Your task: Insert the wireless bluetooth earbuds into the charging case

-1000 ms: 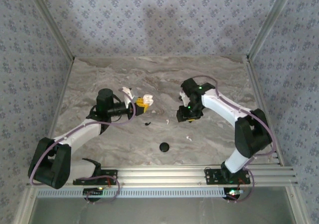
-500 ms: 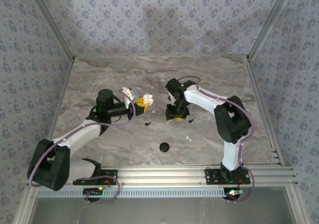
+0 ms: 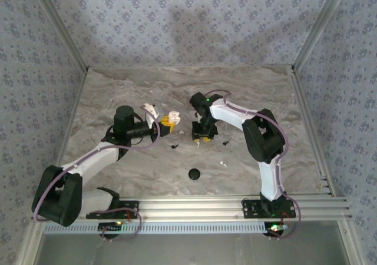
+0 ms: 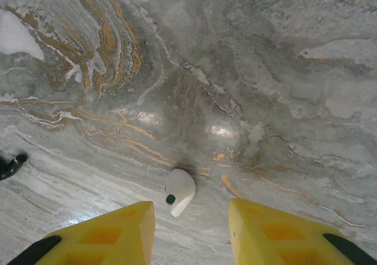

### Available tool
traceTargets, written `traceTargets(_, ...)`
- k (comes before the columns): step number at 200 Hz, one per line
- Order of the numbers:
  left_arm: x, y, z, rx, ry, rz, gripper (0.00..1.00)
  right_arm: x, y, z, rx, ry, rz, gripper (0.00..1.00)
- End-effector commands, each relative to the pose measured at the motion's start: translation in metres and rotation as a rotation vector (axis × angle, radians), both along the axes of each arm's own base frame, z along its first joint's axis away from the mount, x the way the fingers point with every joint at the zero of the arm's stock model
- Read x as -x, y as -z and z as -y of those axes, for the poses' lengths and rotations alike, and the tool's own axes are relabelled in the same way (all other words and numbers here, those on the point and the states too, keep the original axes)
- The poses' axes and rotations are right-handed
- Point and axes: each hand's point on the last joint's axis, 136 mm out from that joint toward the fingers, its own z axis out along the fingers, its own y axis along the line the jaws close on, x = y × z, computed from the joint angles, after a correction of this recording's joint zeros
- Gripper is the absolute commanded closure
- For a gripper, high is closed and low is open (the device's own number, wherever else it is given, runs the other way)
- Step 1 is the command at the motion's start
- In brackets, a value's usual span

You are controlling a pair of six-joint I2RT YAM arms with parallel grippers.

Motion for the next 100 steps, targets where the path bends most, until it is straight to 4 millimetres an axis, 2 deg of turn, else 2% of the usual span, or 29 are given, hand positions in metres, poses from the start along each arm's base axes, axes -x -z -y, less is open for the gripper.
traceTargets(1,0.001,-0.012,0.0,0.006,0.004,0.041,0.8,-0.002,0.004,-0.008,0.002,0.014,-0.009,0.6)
traceTargets(100,-0.001,-0.01,-0.001,0.002,-0.01,0.029,0.8,-0.002,0.02,-0.011,0.024,0.013,-0.006,0.68)
